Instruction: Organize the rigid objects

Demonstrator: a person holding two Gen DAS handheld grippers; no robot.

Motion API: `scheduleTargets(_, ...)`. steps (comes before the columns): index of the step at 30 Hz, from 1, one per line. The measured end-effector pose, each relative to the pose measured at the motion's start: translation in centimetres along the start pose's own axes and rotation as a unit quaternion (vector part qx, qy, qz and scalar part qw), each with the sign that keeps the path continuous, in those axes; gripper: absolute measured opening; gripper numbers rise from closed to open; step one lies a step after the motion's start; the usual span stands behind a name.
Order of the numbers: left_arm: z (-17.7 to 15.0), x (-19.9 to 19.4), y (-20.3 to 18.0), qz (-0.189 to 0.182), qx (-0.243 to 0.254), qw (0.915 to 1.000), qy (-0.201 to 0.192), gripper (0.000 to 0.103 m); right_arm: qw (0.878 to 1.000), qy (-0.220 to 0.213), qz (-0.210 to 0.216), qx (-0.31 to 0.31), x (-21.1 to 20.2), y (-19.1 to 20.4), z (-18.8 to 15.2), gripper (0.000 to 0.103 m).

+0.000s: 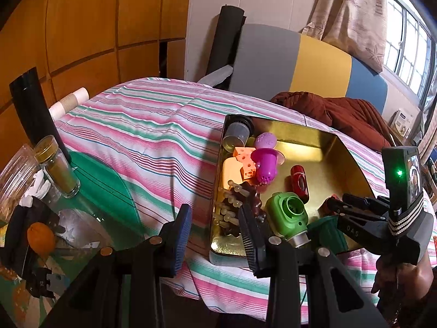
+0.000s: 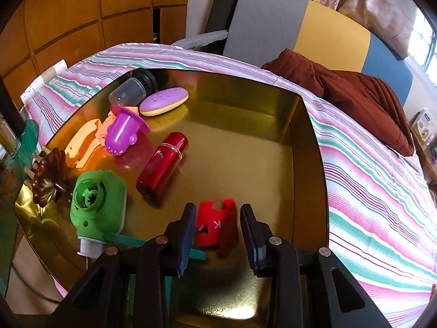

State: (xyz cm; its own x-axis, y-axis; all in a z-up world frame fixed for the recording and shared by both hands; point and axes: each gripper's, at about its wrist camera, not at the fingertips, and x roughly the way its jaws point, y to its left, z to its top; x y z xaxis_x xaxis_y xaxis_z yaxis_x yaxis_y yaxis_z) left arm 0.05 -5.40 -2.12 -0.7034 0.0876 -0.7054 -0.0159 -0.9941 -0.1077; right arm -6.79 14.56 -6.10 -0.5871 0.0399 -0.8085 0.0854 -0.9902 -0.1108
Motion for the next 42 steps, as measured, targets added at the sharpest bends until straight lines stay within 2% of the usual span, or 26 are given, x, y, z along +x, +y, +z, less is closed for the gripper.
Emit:
scheduleTargets(8, 0.0, 0.3, -1.1, -0.007, 0.017, 0.9998, 0.002, 0.036, 1.0, -0.005, -0.002, 0.017, -0.1, -1.2, -0.7, 0.051)
scheduleTargets(14, -0.4, 0.8, -1.8, -0.008, 0.02, 0.9997, 0.011, 0.036, 0.999, -0.033, -0.004, 0.017, -1.0, -1.4, -1.6, 0.053)
scheduleTargets(17, -0.1, 1.0, -2.4, -0.006, 0.025, 0.9996, 0.009, 0.036, 0.998, -0.052, 0.014, 0.04, -2.1, -2.2, -2.1, 0.053)
scheduleTargets(22, 0.9, 1.3, -3.9, -0.005, 0.03, 0.9995, 0.002, 0.037, 0.993, -0.082, 0.017, 0.079, -4.0, -3.7, -2.5, 0.054)
scheduleTargets(32, 2.6, 1.4, -7.5, -0.005, 0.046, 0.9989, -0.011, 0.042, 0.992, -0.1, 0.014, 0.082, -5.3, -4.0, -3.2, 0.057)
scheduleTargets(36, 3.3, 0.5, -8.2, 0.005, 0.052, 0.9981, -0.032, 0.044, 0.989, -0.113, 0.018, 0.098, -6.2, -4.7, -3.3, 0.069)
scheduleTargets(39, 3.8, 0.4, -8.5, 0.013, 0.049, 0.9983, -0.029, 0.058, 0.988, -0.109, 0.012, 0.106, -6.3, -5.0, -3.2, 0.073)
scheduleTargets(42, 3.8, 0.1, -8.8, 0.011, 0.045, 0.9984, -0.032, 0.06, 0.987, -0.111, -0.002, 0.118, -6.8, -5.4, -3.1, 0.082)
